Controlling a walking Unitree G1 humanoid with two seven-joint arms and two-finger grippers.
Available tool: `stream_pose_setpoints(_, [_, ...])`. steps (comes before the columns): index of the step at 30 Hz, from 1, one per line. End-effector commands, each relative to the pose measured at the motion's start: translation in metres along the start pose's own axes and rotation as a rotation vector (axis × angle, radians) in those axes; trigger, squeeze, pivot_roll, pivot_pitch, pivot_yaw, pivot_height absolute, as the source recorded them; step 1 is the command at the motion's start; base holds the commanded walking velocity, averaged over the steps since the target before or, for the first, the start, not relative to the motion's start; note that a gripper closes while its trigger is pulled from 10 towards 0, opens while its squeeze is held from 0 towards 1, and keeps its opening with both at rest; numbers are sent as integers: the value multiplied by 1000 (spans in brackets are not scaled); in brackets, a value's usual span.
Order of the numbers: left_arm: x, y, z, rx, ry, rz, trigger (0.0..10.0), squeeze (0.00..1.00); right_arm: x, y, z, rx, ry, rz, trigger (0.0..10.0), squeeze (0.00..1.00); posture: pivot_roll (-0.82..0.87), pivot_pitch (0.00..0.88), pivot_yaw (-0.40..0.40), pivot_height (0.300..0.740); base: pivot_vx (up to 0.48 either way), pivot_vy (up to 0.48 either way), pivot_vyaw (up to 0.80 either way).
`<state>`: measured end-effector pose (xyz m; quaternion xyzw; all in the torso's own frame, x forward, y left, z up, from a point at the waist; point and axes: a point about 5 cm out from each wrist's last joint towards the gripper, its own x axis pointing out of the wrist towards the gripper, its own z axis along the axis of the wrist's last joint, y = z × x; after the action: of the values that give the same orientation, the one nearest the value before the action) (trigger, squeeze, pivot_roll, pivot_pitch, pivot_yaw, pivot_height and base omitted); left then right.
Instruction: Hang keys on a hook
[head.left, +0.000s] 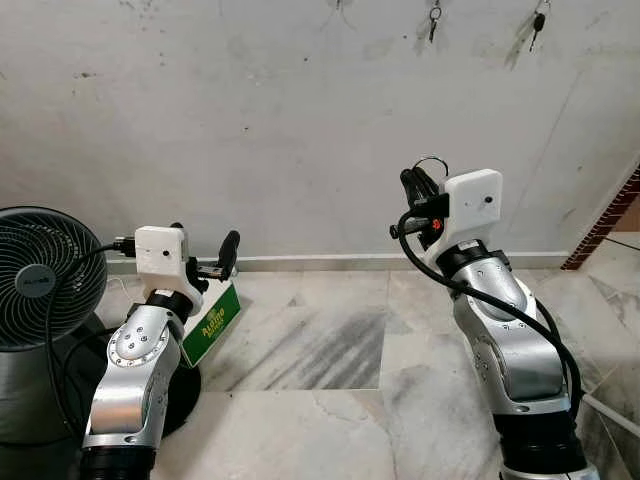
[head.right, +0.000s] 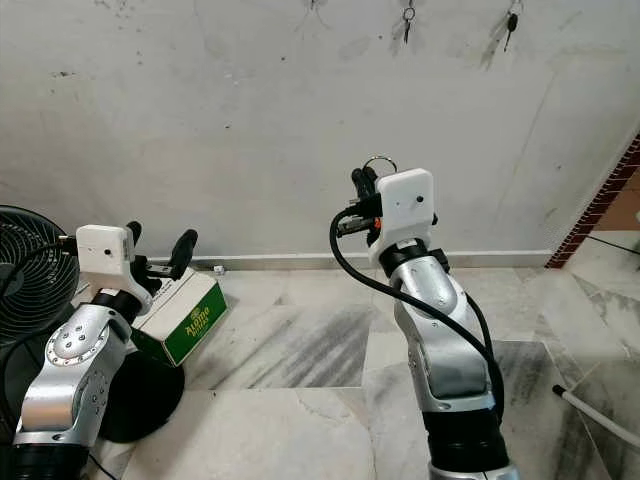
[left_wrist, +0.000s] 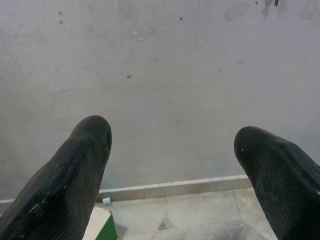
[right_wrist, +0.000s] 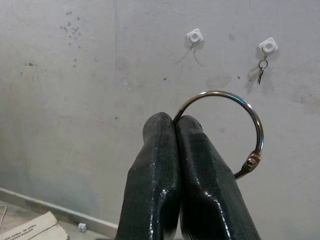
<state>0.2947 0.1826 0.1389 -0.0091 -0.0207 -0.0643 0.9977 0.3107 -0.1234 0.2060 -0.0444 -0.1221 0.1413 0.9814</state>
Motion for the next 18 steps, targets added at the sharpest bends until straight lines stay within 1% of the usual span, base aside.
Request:
stream_pose_setpoints(1, [0, 2, 4, 7, -11, 2, 10000, 0, 1, 2, 2, 5, -8, 9, 10000, 0, -2, 63, 53, 740, 0, 0, 0])
stream_pose_setpoints(5, [-1, 2, 4, 9, -12, 0, 10000, 0, 1, 2, 2, 5, -8, 8, 10000, 0, -2, 63, 53, 740, 0, 0, 0])
stream_pose_setpoints(7, [-6, -2, 2, -9, -15, -36, 10000, 0, -6, 0, -6, -1, 22, 27, 10000, 0, -1, 67, 46, 740, 456, 0, 0])
stream_pose_setpoints(8, [-8, -5, 1, -17, -17, -56, 10000, 0, -11, 3, -11, 7, 42, 60, 10000, 0, -1, 67, 46, 740, 458, 0, 0])
stream_pose_setpoints(18, [-9, -5, 1, -21, -15, -60, 10000, 0, -17, 7, -16, 7, 59, 84, 10000, 0, -2, 67, 44, 740, 458, 0, 0])
